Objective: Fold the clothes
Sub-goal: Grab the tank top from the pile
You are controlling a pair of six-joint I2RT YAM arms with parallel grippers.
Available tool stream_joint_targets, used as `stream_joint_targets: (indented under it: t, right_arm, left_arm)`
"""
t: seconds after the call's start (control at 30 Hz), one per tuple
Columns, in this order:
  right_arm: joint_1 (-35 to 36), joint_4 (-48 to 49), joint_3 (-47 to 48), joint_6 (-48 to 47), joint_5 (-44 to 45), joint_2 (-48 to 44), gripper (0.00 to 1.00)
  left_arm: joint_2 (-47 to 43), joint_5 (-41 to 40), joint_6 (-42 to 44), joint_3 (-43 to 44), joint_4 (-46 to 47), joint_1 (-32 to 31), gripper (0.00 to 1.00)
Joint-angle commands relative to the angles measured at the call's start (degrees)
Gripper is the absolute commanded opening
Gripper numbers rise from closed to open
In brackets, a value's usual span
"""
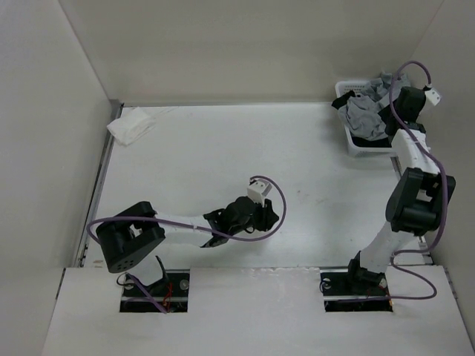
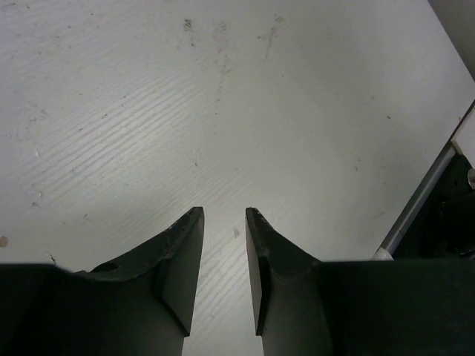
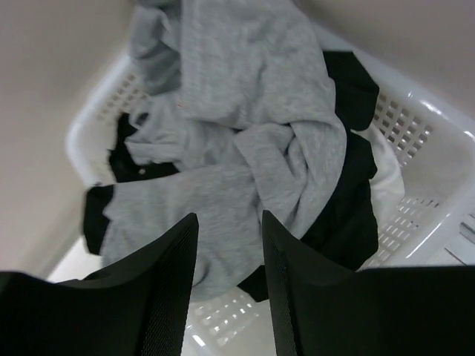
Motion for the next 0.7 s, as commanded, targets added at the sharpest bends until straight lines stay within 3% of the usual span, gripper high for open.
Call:
stream_joint_targets:
  t: [0.0, 0.2, 0.4, 0.67]
  right_arm:
    - [-1.65, -4.33, 5.69, -2.87, -1.47, 5.18, 0.47]
    - [-2.8, -4.51, 9.3, -5.59, -2.26, 11.87, 0.51]
    - [-3.06, -3.81, 11.5, -5.07, -2.26, 14.6, 0.39]
    - [-2.71, -4.77, 15.9, -4.98, -2.7, 18.73, 0.43]
  left_arm:
    - [-1.74, 1.03, -0.64, -0.82, 4.81, 0.82, 0.29]
    - [-1.21, 1.38, -1.08, -0.91, 5.25, 1.26, 0.3]
    - [0.02, 2.96, -1.87, -0.2, 5.51, 1.26, 0.3]
    - [0.11, 3.75, -2.4, -0.47, 6.22, 1.26, 0.3]
